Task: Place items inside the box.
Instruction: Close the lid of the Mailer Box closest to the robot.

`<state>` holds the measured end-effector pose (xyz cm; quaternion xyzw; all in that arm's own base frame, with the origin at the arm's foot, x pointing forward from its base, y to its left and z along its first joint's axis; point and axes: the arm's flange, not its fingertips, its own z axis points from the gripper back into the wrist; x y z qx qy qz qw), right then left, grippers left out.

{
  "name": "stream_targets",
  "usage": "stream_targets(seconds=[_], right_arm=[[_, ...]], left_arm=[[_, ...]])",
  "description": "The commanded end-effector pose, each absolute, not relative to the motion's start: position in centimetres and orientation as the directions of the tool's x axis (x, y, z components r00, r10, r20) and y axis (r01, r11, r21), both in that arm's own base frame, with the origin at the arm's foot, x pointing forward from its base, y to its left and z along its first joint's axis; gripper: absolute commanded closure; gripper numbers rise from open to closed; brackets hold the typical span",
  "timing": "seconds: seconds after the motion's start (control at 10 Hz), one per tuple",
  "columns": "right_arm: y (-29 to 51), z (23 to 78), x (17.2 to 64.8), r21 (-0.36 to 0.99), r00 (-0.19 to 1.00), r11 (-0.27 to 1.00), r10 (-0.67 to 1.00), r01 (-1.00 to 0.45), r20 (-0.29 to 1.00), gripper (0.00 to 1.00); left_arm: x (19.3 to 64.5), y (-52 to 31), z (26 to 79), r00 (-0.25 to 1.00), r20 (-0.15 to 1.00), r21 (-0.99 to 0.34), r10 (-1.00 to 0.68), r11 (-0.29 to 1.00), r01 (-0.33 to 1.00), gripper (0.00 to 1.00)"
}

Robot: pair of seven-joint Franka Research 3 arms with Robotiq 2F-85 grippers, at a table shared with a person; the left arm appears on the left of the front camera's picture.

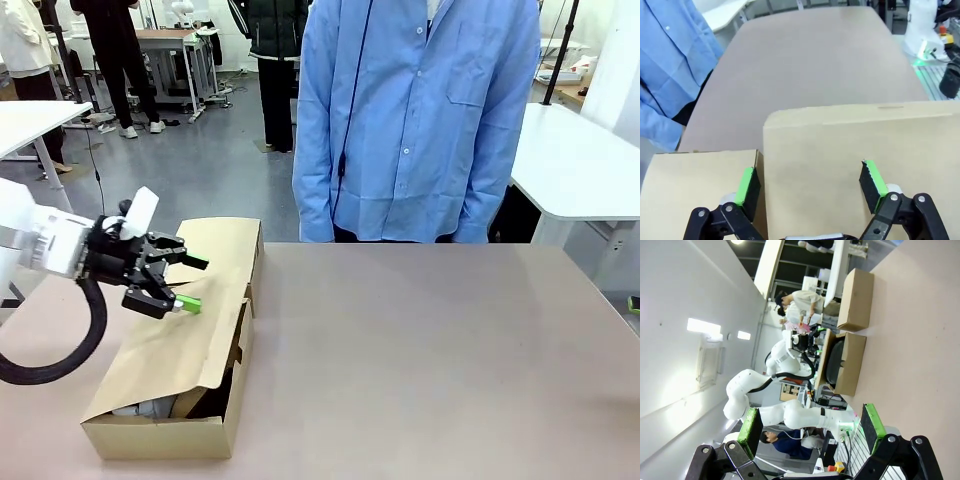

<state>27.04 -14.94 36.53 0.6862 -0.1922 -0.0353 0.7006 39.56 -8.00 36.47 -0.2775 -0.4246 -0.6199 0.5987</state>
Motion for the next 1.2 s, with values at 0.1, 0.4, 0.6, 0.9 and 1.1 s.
stream_targets(seconds=[0.1, 0.4, 0.6, 0.9, 1.1], right_arm=[[-15.0, 37.0, 26.8, 0.976, 0.925, 0.047, -0.312, -0.213, 0.217, 0.0], [-15.0, 37.0, 26.8, 0.976, 0.925, 0.047, -0.312, -0.213, 0.217, 0.0], [-15.0, 37.0, 26.8, 0.976, 0.925, 0.047, -0.312, -0.213, 0.217, 0.0], [-15.0, 37.0, 26.8, 0.976, 0.925, 0.047, -0.312, -0.213, 0.217, 0.0], [-15.0, 37.0, 26.8, 0.976, 0.925, 0.047, -0.312, -0.213, 0.217, 0.0]], left_arm=[[29.2, -8.7, 32.5, -0.136, 0.83, 0.229, -0.542, 0.107, 0.968, 0.0], [28.2, -8.2, 31.1, -0.143, 0.815, 0.228, -0.561, 0.083, 0.97, 0.0], [27.8, -8.0, 30.3, -0.154, 0.805, 0.234, -0.574, 0.068, 0.97, 0.0], [28.2, -7.3, 32.1, -0.131, 0.842, 0.207, -0.523, 0.089, 0.974, 0.0], [28.0, -6.0, 35.1, -0.031, 0.893, 0.11, -0.449, 0.151, 0.982, 0.0]])
